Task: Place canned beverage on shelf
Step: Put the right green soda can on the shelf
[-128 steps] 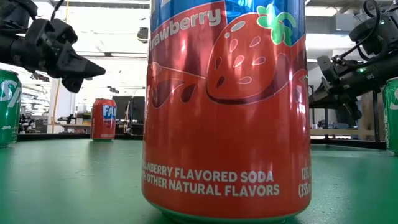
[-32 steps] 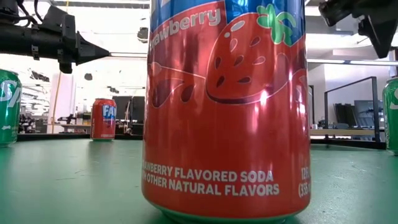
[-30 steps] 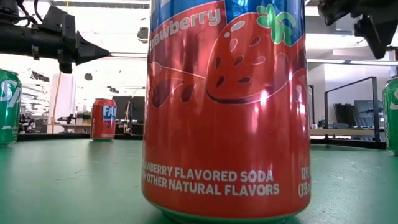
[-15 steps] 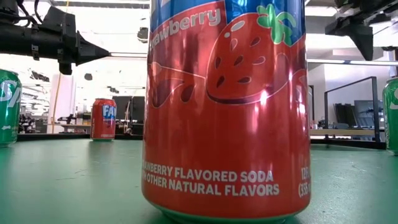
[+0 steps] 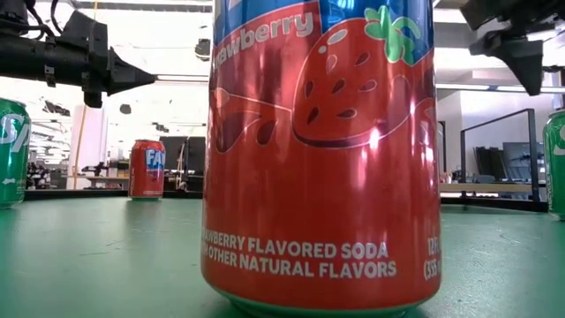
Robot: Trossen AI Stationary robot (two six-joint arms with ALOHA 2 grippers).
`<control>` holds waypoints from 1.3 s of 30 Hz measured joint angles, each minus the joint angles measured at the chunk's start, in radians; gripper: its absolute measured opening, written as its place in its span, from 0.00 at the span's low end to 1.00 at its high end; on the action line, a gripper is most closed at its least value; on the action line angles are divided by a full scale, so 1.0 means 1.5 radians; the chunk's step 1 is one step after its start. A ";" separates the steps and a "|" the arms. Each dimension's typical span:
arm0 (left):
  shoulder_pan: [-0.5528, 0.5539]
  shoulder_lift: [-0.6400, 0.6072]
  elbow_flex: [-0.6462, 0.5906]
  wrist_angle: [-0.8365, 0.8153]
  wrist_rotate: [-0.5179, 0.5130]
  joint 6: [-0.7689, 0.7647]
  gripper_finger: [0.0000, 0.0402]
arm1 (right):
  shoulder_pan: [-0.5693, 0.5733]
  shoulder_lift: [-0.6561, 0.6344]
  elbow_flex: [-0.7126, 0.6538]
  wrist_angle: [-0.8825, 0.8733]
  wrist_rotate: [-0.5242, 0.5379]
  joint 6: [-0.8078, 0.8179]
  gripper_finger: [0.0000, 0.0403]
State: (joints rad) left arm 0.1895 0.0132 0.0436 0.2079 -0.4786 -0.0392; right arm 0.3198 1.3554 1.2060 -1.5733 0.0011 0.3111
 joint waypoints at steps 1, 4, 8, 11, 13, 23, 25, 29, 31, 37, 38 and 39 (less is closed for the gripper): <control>0.000 0.000 0.000 0.000 0.000 0.000 0.00 | 0.002 0.007 0.000 0.003 -0.002 0.033 0.79; 0.000 0.000 0.000 -0.002 0.001 -0.001 0.00 | -0.001 0.018 -0.001 0.003 -0.021 0.160 0.79; 0.000 0.000 0.000 -0.013 0.001 0.002 0.00 | -0.010 0.001 -0.001 0.002 -0.033 0.321 0.79; 0.000 0.000 0.000 -0.011 0.001 0.011 0.00 | -0.005 -0.022 -0.002 0.002 -0.015 0.411 0.79; 0.000 0.000 0.000 -0.012 0.001 0.012 0.00 | -0.003 -0.047 -0.022 0.003 -0.015 0.476 0.79; 0.000 0.000 0.000 -0.019 0.001 0.006 0.00 | 0.010 -0.182 -0.160 0.017 -0.031 0.704 0.79; 0.000 0.000 0.000 -0.019 0.001 0.006 0.00 | 0.019 -0.209 -0.160 0.039 -0.017 0.718 0.79; 0.000 0.000 0.000 -0.020 0.001 -0.002 0.00 | 0.027 -0.252 -0.160 0.070 -0.003 0.738 0.79; 0.000 0.000 0.000 -0.020 0.001 -0.006 0.00 | 0.027 -0.263 -0.160 0.058 0.020 0.758 0.79; 0.000 0.000 0.000 -0.022 0.001 -0.006 0.00 | 0.027 -0.265 -0.191 0.075 0.035 0.769 0.79; 0.000 0.000 0.000 -0.022 0.000 -0.006 0.00 | 0.027 -0.261 -0.200 0.086 0.035 0.763 0.79; 0.000 0.000 0.000 -0.022 0.000 -0.005 0.00 | 0.027 -0.256 -0.206 0.093 0.035 0.753 0.79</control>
State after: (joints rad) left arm 0.1895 0.0128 0.0437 0.1741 -0.4781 -0.0472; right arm 0.3599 0.9717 0.8966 -1.4333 0.0536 1.4403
